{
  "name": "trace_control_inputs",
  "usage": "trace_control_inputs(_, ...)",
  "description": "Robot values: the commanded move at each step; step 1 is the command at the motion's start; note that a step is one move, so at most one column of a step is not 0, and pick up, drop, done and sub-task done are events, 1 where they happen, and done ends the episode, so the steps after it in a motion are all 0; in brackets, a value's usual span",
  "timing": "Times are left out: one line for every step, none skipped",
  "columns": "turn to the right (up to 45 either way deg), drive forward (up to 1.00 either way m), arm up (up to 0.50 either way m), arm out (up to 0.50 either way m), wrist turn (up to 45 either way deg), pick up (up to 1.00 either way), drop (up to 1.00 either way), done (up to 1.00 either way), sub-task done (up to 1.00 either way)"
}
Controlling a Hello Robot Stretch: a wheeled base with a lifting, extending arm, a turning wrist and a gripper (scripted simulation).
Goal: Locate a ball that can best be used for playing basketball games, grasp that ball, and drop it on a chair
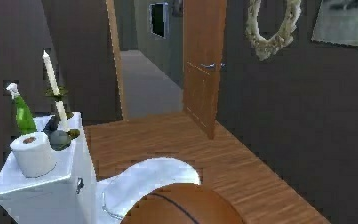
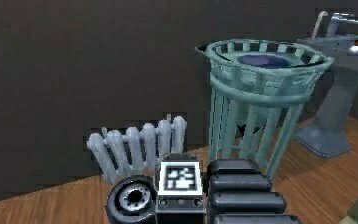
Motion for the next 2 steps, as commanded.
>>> trace_control_inputs(0.0, 0.05, 0.0, 0.0, 0.0, 0.0, 0.0, 0.0, 0.0)
trace_control_inputs(45.0, 0.0, 0.0, 0.0, 0.0, 0.0, 0.0, 0.0, 0.0)
